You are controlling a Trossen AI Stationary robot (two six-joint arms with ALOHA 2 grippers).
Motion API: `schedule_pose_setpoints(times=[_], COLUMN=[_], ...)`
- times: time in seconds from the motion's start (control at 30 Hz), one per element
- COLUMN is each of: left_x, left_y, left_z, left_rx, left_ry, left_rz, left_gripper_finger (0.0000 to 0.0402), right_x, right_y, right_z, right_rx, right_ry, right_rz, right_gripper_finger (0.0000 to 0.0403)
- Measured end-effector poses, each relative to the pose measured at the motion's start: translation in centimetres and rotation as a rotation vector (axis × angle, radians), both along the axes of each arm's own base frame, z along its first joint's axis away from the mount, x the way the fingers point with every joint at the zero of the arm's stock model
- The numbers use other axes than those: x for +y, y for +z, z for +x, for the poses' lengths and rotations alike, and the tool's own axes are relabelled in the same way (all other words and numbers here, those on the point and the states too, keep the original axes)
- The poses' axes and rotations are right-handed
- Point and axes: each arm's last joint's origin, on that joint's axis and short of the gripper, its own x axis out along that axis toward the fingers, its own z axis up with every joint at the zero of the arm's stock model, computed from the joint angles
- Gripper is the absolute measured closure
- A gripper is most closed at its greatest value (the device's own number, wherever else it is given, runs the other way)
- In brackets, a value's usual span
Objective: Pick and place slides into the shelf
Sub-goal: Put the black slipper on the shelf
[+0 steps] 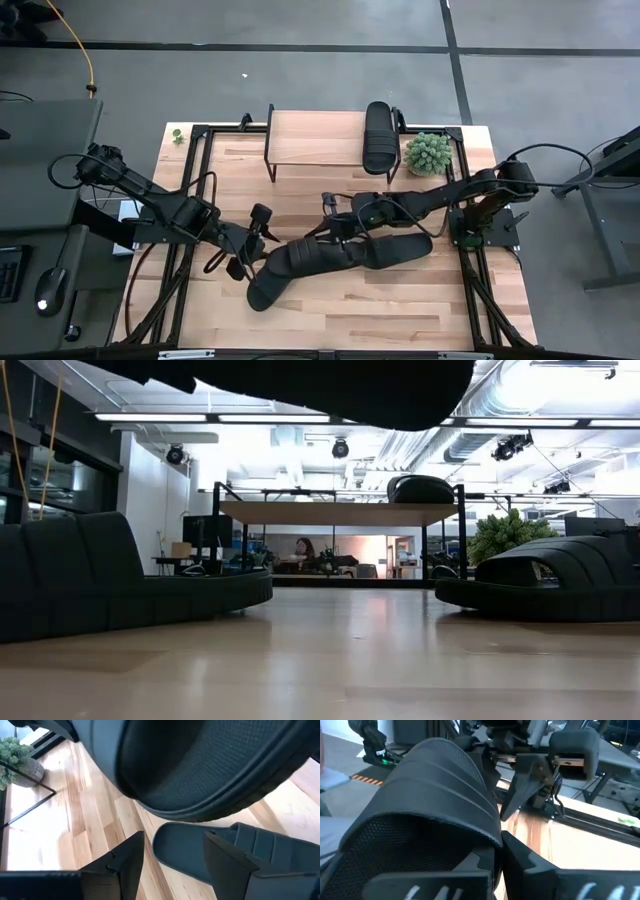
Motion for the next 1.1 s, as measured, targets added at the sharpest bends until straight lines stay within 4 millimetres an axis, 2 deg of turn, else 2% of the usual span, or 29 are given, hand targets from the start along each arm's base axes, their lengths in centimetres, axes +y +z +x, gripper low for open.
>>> schedule_pose_setpoints(times=[0.37,0.67,1.1], left_x=[-0.5,-0.6,-0.8], left_y=[1.1,1.5,2.1], left_z=[0.9,1.1,1.4], left_rx=[-0.14,-0.176,-0.245], left_ry=[-0.097,-0.116,-0.161], left_rz=[-0.017,-0.031,-0.037], left_gripper_finger=[0.0218,0.0218,0.0218], right_x=[0.2,0.9,1.0], right_y=[0.3,0.7,1.1], right_z=[0.1,0.0,0.0], right_rx=[-0.037,-0.08,-0.131], right_ry=[0.008,0.023,0.014], right_rz=[0.005,-0.026,-0.03], right_gripper_finger=[0.0402,0.0402,0.0402])
